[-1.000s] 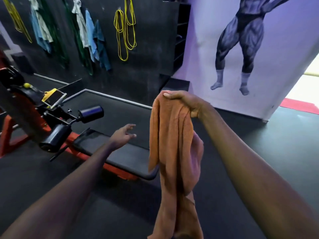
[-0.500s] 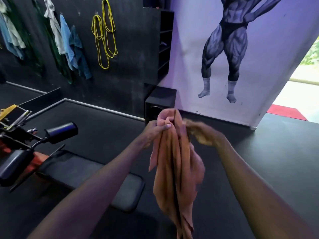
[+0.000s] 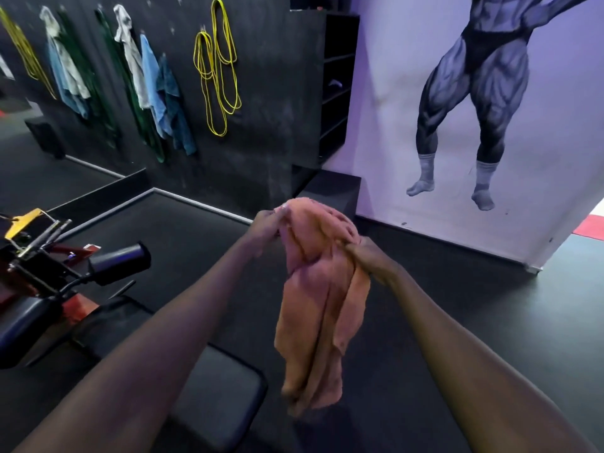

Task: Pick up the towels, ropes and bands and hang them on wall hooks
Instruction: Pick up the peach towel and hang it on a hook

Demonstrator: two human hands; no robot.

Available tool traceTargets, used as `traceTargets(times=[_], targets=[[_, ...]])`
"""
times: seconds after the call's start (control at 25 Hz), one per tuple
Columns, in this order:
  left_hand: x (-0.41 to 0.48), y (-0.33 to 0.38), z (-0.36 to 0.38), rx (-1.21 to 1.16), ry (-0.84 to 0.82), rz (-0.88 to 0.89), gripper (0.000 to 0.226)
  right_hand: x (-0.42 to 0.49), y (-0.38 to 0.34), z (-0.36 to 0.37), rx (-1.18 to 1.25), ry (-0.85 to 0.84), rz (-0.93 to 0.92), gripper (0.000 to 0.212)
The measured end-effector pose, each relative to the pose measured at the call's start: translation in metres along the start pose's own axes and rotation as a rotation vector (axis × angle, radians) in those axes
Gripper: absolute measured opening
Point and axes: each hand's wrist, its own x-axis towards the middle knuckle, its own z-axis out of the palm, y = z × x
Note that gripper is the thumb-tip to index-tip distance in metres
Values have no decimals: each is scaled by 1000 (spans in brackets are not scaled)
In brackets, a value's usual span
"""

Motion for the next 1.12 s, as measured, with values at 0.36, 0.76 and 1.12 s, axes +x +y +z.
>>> traceTargets(times=[0.36, 0.76, 1.12], targets=[[177, 1, -145, 515, 190, 78, 31, 230, -153, -45, 11, 143, -301, 35], [357, 54, -228, 512, 369, 110, 42, 462, -219, -23, 2, 36, -354, 25], [502, 75, -314, 586, 517, 29, 34, 673, -280, -1, -60, -52, -419, 25]])
